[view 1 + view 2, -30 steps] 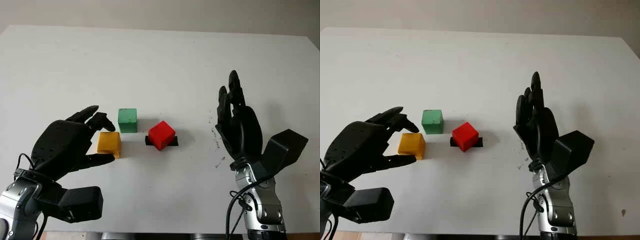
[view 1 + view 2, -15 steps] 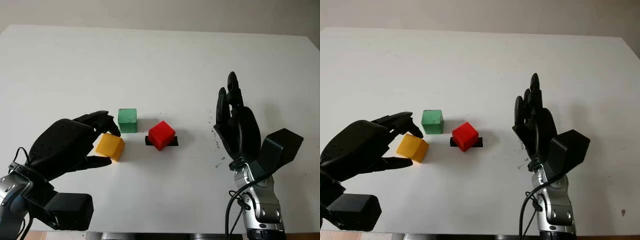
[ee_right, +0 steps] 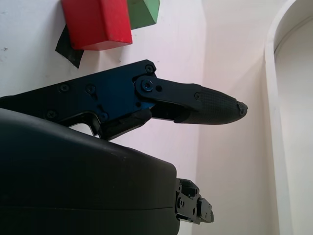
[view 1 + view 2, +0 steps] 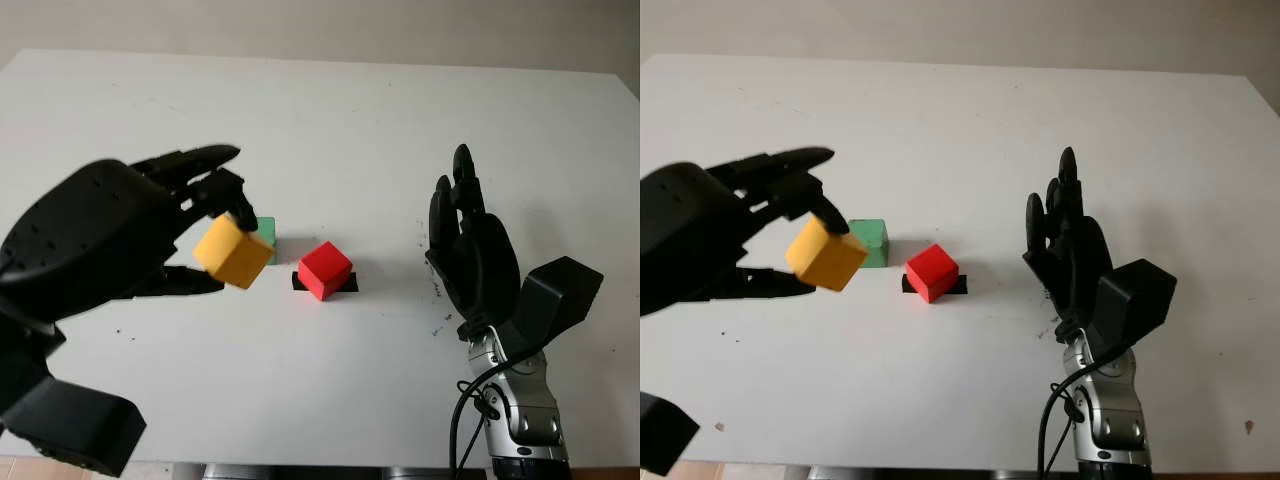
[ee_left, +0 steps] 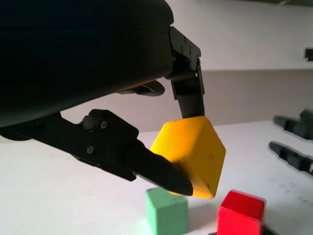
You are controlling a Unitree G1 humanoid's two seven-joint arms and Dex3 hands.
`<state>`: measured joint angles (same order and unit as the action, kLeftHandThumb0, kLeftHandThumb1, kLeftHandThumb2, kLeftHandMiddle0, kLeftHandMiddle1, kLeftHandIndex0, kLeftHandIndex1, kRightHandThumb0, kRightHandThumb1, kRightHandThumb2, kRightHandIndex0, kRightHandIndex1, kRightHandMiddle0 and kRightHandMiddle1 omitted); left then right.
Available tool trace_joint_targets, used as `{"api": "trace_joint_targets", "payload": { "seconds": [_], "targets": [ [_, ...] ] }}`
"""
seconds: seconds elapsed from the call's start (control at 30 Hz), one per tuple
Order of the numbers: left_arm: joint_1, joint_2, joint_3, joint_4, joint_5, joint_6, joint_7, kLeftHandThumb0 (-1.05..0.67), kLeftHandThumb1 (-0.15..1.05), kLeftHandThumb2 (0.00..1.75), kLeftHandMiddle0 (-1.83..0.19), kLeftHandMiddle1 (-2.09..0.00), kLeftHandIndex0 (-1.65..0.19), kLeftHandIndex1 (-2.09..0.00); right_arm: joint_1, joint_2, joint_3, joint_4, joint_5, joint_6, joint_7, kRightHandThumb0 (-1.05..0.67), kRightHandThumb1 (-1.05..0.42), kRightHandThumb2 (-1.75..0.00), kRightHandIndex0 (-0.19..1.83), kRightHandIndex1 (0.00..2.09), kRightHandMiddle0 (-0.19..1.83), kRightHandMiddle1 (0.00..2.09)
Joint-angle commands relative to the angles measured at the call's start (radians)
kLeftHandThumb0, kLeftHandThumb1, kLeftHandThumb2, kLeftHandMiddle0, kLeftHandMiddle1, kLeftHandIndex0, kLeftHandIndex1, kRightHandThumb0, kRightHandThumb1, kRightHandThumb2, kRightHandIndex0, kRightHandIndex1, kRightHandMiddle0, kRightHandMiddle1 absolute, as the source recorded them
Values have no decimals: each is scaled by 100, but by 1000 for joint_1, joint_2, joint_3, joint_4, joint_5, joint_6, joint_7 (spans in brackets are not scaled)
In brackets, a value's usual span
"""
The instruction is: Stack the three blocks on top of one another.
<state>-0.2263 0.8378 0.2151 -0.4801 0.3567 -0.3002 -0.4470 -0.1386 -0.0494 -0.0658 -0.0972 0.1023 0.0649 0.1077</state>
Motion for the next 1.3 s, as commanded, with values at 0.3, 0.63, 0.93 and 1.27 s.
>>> {"api": "trace_joint_targets", "payload": {
  "seconds": [0.3,0.63,0.93,1.27],
  "targets": [
    [-419,-61,-285,293,35,-11,-101,-37,99,6,-34,-7,-24,-126,-22,-8,5,40,-6,-19,5,-69,-105,-58,-19,0,-19,0],
    [-545,-168,-426,536,208,-149,23,-39,99,5,-45,-8,-19,-139,-28,-13,3,42,-10,-18,9,-70,-105,-59,-19,0,-19,0],
    [-621,-215,-514,604,318,-200,29,-40,97,5,-49,-8,-23,-128,-37,-6,4,49,-2,-18,9,-72,-105,-58,-19,0,-19,0],
    [-631,-216,-529,562,293,-193,-66,-33,93,5,-51,-7,-25,-135,-31,-2,14,34,-11,-13,-3,-71,-105,-59,-19,0,-19,0]
  ]
}}
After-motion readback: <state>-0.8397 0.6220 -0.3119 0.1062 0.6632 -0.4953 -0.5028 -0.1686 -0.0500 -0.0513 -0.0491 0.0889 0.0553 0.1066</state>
